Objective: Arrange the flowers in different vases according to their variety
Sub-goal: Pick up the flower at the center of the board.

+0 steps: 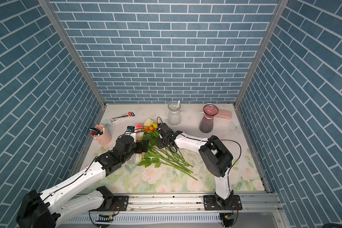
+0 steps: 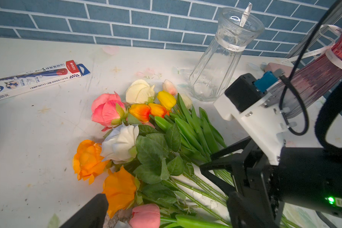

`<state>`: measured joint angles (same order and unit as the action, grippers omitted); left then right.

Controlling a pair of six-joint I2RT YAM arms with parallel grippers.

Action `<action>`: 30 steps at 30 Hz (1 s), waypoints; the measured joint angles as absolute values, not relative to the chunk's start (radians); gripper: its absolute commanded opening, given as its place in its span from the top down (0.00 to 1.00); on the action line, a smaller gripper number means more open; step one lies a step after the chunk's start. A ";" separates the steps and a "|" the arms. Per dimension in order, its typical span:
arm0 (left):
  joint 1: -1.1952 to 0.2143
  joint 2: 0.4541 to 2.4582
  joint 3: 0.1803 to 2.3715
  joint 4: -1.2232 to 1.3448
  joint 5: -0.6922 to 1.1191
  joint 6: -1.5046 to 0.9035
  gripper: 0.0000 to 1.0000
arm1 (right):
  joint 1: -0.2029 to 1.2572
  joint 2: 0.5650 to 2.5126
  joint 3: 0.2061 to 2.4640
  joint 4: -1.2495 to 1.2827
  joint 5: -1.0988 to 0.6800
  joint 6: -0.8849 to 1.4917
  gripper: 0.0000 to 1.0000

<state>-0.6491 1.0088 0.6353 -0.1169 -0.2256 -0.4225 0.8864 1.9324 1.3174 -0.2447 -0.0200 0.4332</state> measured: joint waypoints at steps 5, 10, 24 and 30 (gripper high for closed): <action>-0.669 1.010 0.635 -0.101 -0.213 -0.430 0.00 | 0.885 1.936 1.311 -0.261 -0.010 0.441 0.63; -0.684 1.027 0.635 -0.093 -0.212 -0.429 0.00 | 0.885 1.936 1.277 -0.263 -0.004 0.442 0.64; -0.700 1.051 0.635 -0.092 -0.220 -0.429 0.00 | 0.883 1.935 1.244 -0.262 0.015 0.443 0.77; -0.701 1.059 0.635 -0.092 -0.224 -0.429 0.00 | 0.881 1.935 1.244 -0.262 0.021 0.447 0.90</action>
